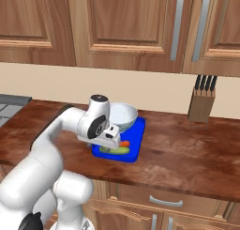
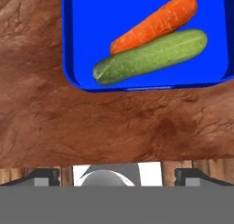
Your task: Place the two vegetables and bowl onto the tray for setting up a vegetable dip station.
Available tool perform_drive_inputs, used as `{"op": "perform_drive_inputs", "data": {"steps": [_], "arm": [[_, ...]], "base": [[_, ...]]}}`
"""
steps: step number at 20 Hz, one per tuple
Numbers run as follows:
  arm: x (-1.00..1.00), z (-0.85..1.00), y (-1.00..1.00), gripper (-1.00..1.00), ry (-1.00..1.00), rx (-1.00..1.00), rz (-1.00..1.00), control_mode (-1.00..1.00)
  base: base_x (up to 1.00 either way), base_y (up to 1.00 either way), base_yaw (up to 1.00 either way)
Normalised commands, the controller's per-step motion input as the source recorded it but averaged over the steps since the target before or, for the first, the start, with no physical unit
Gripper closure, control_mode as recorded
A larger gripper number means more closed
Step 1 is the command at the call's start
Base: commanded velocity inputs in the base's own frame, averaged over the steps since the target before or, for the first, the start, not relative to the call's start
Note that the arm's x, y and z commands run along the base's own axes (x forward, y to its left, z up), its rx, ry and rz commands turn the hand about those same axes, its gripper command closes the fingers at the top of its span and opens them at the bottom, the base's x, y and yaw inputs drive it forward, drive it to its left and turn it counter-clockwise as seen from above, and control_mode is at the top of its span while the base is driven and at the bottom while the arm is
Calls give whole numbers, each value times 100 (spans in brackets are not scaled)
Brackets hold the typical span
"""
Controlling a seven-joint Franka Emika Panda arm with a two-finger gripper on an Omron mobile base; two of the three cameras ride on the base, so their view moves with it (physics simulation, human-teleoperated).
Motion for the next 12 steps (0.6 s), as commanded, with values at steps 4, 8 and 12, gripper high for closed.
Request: {"op": "perform_drive_inputs", "data": {"steps": [4, 8, 12], "arm": [[-46, 24, 8, -100, 0, 0, -16, -100], [-43, 20, 14, -100, -6, -6, -11, -100], [-38, 19, 19, -100, -14, -16, -7, -100]], "base": [[0, 0, 0], [0, 0, 0], [0, 0, 0]]}}
